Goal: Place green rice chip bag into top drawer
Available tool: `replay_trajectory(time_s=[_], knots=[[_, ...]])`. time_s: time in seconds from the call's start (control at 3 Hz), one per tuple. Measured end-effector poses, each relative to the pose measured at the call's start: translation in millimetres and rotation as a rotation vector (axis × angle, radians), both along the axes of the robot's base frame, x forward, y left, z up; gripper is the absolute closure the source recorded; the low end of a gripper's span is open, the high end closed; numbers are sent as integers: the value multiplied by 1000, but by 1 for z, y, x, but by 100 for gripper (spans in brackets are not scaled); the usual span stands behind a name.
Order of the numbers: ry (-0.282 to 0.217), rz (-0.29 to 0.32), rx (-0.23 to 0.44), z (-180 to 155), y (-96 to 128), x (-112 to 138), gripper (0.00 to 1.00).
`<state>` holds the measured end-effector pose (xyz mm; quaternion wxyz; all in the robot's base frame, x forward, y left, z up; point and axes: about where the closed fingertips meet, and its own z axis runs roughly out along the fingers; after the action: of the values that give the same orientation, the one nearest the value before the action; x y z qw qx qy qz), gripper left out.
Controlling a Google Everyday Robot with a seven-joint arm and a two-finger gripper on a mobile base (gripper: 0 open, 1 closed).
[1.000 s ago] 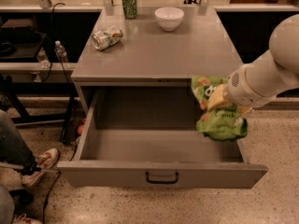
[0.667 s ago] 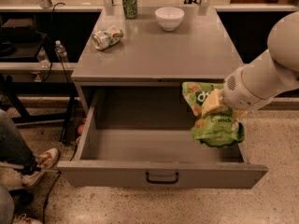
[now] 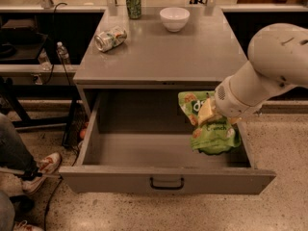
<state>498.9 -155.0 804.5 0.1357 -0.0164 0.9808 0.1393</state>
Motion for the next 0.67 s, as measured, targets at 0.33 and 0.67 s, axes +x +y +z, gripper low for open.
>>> replay_trajectory(time_s=[0.33, 0.67], knots=[[11, 42, -1, -21, 18, 21, 100], [23, 74, 27, -38, 36, 46, 100]])
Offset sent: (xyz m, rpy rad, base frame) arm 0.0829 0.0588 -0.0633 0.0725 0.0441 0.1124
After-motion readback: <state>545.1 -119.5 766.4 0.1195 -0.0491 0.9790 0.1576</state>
